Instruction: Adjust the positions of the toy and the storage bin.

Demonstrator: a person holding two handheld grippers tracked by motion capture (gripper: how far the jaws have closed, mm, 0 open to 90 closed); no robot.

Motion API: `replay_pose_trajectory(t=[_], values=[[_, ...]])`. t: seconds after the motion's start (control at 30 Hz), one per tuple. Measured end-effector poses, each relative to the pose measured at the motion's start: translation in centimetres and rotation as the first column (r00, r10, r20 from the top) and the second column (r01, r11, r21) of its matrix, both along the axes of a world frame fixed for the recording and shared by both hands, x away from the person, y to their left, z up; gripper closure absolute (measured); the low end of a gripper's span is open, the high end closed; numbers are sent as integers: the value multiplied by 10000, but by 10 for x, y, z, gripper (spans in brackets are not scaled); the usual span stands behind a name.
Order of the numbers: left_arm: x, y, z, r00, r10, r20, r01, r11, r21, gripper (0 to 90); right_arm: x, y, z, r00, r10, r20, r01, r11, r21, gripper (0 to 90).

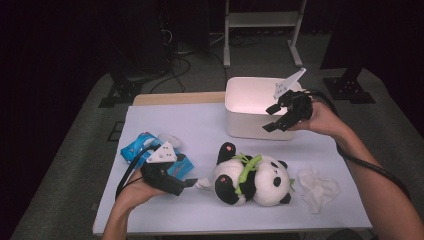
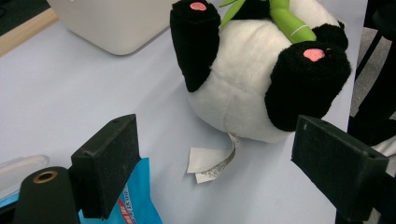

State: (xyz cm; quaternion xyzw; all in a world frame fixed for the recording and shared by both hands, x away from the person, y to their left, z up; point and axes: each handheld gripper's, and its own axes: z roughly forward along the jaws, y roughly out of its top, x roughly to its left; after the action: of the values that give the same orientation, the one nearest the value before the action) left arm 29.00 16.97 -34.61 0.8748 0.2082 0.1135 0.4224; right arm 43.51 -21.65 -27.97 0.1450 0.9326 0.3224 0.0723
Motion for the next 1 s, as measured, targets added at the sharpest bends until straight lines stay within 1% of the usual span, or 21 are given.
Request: replay_pose_trajectory(t=[0.07,0.1,0.23,0.37,0.6,0.7,0.73,0.8,0.83,0.87,0.9,1.0], values=[[0,0,0,10000,11,-13,-11,10000,15,138,4,4,4,9999,104,70,-104,9999,-48,293],[1,0,-1,10000,36,-34,-36,10000,31,119,7,6,6,9998,172,130,-171,9998,-133,293],[1,-1,-3,9999,21,-141,-19,9999,125,118,12,8,8,9998,176,95,-173,9994,-292,300],[1,-2,-3,9998,58,-167,-57,10000,19,106,19,10,7,9998,177,28,-175,9985,-511,308],[2,0,-4,9999,85,-149,-82,9998,178,98,33,13,3,9999,61,-86,-66,9977,-674,334],[2,0,-4,9998,116,-169,-114,9999,100,98,39,18,0,9999,130,-102,-138,9970,-760,360],[2,0,-4,9998,126,-182,-124,9999,75,97,42,20,-2,9997,159,-178,-172,9968,-776,372],[2,0,-4,9998,117,-181,-115,9999,78,97,46,25,-7,9997,175,-186,-192,9952,-957,384],[2,0,-4,9998,117,-181,-115,9999,78,97,46,25,-7,9997,175,-186,-192,9952,-957,384],[3,1,-5,9998,102,-185,-100,9999,120,97,49,28,-11,9994,244,-260,-270,9943,-1032,412],[3,1,-5,9997,133,-225,-132,9999,59,97,51,29,-12,9993,228,-306,-260,9939,-1072,423],[3,2,-7,9996,124,-257,-121,9998,127,97,54,33,-17,9989,286,-376,-331,9913,-1270,477]])
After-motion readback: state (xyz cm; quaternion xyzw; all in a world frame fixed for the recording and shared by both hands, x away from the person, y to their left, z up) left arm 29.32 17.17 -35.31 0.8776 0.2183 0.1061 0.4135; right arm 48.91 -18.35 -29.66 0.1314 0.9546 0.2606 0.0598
